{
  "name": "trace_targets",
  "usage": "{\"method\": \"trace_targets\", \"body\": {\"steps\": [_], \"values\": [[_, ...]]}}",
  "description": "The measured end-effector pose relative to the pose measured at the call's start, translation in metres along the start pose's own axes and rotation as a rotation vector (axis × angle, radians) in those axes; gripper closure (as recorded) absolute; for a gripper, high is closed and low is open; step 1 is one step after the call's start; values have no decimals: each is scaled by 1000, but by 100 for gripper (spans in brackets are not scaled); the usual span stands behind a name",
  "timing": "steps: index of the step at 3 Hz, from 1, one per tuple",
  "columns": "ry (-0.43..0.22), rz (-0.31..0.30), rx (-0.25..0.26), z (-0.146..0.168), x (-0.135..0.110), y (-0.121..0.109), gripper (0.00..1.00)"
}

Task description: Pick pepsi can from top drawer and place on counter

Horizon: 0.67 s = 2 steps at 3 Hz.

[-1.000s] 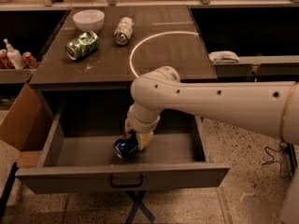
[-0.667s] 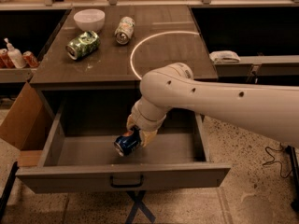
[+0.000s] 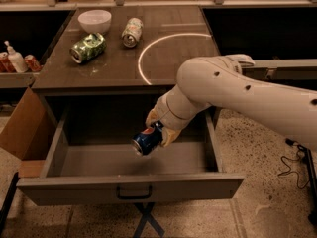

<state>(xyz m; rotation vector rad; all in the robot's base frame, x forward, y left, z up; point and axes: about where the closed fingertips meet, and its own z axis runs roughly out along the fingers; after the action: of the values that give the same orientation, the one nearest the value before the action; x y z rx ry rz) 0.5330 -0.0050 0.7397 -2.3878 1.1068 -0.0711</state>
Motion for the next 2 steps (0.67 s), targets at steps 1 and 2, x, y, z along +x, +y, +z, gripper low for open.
{"method": "trace_targets", "body": {"steps": [1,2], "values": [[5,0,4,-5,1,-1,100],[30,1,23,-29,4,-5,100]]}}
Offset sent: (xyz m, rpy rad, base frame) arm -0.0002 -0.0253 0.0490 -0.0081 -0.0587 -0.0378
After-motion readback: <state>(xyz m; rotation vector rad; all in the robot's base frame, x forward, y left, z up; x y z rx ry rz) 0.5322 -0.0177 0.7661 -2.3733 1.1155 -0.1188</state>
